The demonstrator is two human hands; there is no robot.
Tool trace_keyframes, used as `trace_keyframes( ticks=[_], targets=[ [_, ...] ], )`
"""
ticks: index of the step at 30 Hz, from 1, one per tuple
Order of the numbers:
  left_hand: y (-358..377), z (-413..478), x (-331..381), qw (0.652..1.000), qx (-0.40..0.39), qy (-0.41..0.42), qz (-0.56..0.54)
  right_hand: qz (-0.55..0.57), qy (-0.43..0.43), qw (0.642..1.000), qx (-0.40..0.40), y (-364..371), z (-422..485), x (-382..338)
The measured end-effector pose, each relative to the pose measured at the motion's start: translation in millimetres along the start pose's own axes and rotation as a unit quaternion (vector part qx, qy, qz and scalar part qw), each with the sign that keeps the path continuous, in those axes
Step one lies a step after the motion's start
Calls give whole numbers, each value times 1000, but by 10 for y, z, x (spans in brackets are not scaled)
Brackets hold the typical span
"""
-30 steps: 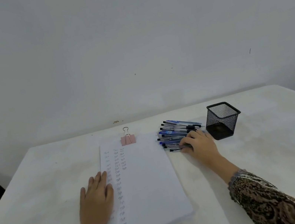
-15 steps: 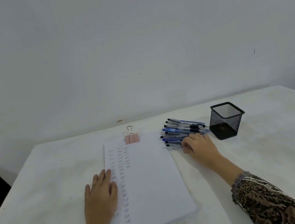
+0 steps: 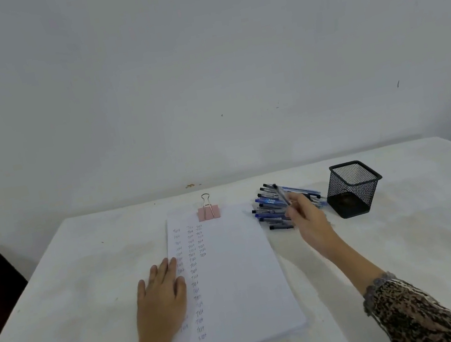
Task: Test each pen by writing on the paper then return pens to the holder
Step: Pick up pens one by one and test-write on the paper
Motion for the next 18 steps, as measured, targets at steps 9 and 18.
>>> trace_keyframes(
  ticks=[9, 18],
  targets=[
    [-29, -18, 30, 1000, -14, -5, 7, 573, 194, 795, -35, 729, -110, -147],
    [-35, -13, 37, 999, -43, -2, 11, 646, 200, 735, 57, 1023, -182, -72]
  ],
)
Point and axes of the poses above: each hand's wrist, its own z-axis towards the middle knuckle, its own y-axis out of the palm, x = y × z, the point moved 6 cm from there along z, towards the middle knuckle
